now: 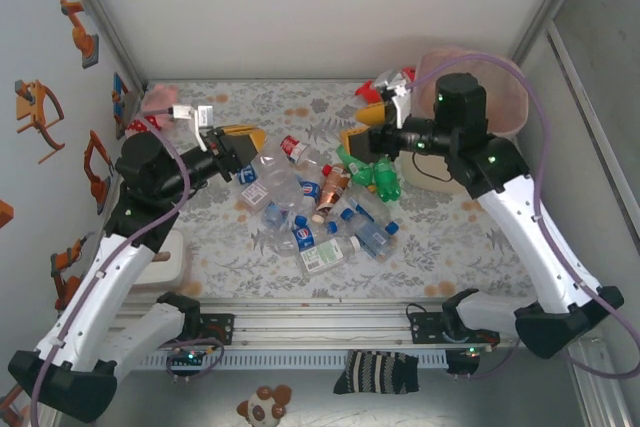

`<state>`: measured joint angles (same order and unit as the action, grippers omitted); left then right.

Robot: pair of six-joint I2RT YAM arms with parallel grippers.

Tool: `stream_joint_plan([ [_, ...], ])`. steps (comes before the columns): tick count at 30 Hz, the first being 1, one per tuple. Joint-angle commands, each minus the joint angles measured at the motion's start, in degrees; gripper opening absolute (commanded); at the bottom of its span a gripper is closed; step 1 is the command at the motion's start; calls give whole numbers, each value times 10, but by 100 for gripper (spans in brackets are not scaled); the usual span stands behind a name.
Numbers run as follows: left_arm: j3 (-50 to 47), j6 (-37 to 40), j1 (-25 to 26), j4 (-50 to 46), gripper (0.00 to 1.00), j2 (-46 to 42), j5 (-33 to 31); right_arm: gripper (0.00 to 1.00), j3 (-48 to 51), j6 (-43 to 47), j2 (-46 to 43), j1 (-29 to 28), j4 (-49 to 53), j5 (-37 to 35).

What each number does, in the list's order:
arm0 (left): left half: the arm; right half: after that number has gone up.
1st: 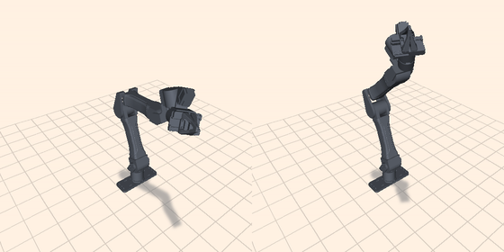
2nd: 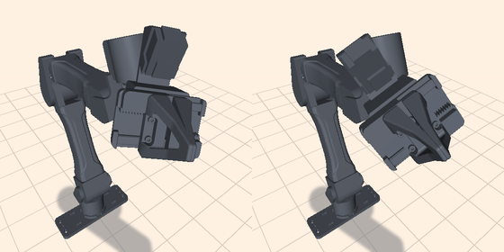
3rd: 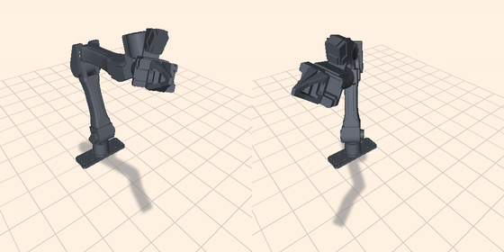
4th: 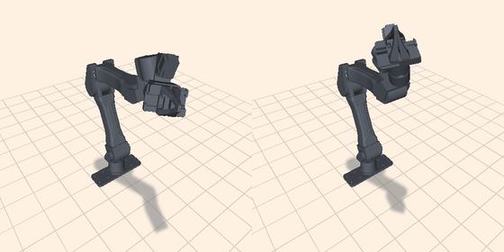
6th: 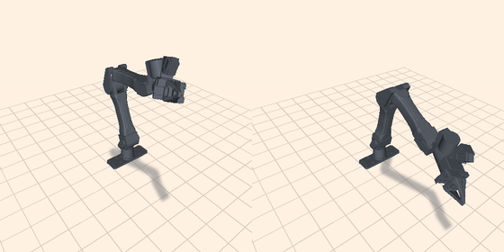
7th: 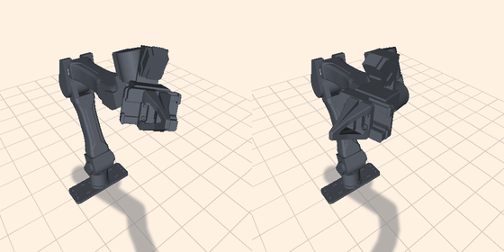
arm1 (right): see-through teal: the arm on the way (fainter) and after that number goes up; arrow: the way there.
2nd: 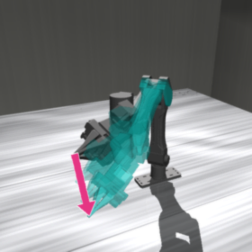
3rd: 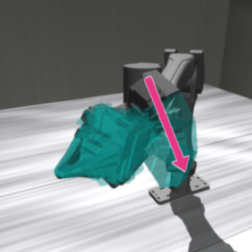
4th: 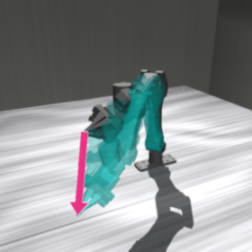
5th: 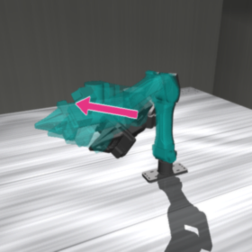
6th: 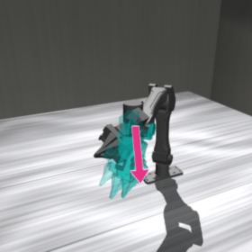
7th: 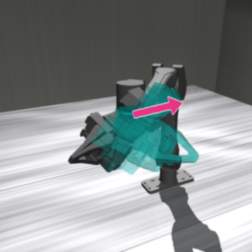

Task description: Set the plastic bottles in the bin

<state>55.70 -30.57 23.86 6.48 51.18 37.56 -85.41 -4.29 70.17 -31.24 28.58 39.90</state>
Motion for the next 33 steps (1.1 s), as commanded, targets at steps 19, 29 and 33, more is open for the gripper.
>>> stream_joint_plan([
  [19, 34, 8, 29, 119, 0, 12, 37, 73, 42, 56, 45, -163, -80, -13],
  [29, 35, 12, 30, 110, 0, 9, 30, 70, 27, 88, 77, -191, -61, -35],
  [33, 35, 11, 30, 117, 0, 8, 30, 73, 42, 73, 72, -192, -89, -85],
])
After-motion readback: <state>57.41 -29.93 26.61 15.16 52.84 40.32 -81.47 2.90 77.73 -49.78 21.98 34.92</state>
